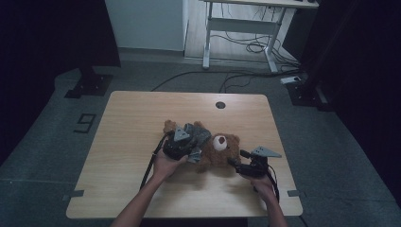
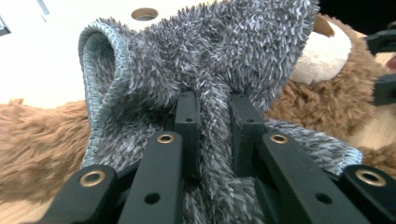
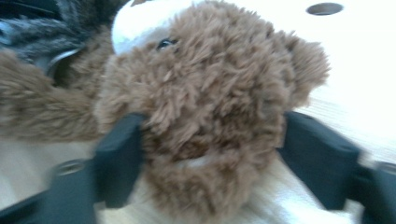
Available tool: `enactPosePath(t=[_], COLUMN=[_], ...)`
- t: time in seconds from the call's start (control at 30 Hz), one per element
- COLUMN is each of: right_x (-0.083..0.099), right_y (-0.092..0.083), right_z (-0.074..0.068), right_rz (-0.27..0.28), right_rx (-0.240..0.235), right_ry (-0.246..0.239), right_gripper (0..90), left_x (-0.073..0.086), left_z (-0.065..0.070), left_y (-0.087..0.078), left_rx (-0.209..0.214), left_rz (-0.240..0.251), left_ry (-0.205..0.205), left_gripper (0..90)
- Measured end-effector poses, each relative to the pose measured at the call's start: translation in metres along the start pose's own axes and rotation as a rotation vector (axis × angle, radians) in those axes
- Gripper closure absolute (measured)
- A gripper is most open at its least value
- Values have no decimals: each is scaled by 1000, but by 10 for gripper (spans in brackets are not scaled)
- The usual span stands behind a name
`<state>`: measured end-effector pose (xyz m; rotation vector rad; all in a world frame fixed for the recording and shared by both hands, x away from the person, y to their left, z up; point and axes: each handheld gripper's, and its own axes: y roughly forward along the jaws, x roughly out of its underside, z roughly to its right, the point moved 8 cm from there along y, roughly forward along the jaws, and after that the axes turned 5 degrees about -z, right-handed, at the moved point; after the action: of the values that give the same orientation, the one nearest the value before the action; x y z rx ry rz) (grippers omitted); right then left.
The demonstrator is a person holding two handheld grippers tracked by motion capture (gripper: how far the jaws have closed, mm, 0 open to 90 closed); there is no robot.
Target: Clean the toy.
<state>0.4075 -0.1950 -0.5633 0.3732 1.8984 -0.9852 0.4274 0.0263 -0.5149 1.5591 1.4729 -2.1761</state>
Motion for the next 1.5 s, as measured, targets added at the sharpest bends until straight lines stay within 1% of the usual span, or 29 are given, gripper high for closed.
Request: enactPosePath(t=[0.03,0.07,0.1,0.13,0.2,0.27,0.37,0.43,0.53,0.63,0.67,0.7,0.73,0.77,0.83,0.87,0.9,0.93,1.0,1.07,1.1,1.13,1.17,1.27,1.33,1.4,1.5], right_x=[1,1,1,1,1,2,4,4,4,4,4,4,4,4,4,4,4,4,4,4,4,4,4,4,5,5,6], right_y=[1,3,4,5,6,6,7,6,6,6,6,6,7,7,7,7,7,7,7,7,7,7,7,7,7,7,7], right_z=[-1,-3,-3,-3,-2,-2,-1,-1,-1,-1,-1,-1,-1,-1,0,0,0,0,0,-1,0,0,0,0,0,0,2], right_rz=[-6,-8,-11,-11,-13,-19,-20,-22,-21,-20,-20,-20,-17,-17,-12,-11,-9,-10,-12,-11,-11,-7,-7,-2,-2,-9,-16], right_rx=[-16,-24,-20,-19,-25,-28,-27,-30,-31,-32,-32,-33,-32,-31,-29,-29,-29,-29,-26,-26,-27,-27,-28,-29,-31,-27,-22], right_ry=[1,-6,-16,-17,-7,-9,-2,2,4,6,7,6,5,4,9,13,14,13,9,9,10,12,12,13,11,5,5], right_gripper=[410,435,455,470,499,516,541,547,550,552,553,553,552,552,552,552,552,552,551,551,551,550,551,550,550,552,561], left_x=[1,2,2,2,6,8,13,19,33,54,61,66,68,67,56,46,42,30,12,-4,-12,-16,-20,-22,-15,-4,14], left_z=[1,1,1,1,1,0,-4,-10,-26,-46,-51,-55,-57,-58,-52,-45,-42,-33,-18,-1,11,18,27,53,66,71,67], left_y=[-1,-1,-2,-2,-5,-8,-15,-20,-30,-34,-35,-37,-39,-42,-50,-54,-56,-58,-58,-53,-48,-43,-36,-9,10,23,29], left_rx=[0,-1,0,0,18,21,4,-4,-44,-91,-94,-86,-79,-79,-67,-55,-50,-39,-18,19,48,63,77,122,152,150,140], left_rz=[0,-1,1,1,10,11,11,13,3,-43,-54,-53,-46,-32,4,24,33,50,67,78,74,70,58,-4,-59,-94,-121], left_ry=[2,5,5,5,-5,-3,-5,-23,-52,-97,-116,-135,-152,-154,-138,-118,-111,-88,-52,-33,-21,-13,5,45,66,88,93], left_gripper=[761,761,761,760,760,760,760,760,760,761,761,761,761,761,760,760,760,759,759,758,758,758,758,757,756,754,754])
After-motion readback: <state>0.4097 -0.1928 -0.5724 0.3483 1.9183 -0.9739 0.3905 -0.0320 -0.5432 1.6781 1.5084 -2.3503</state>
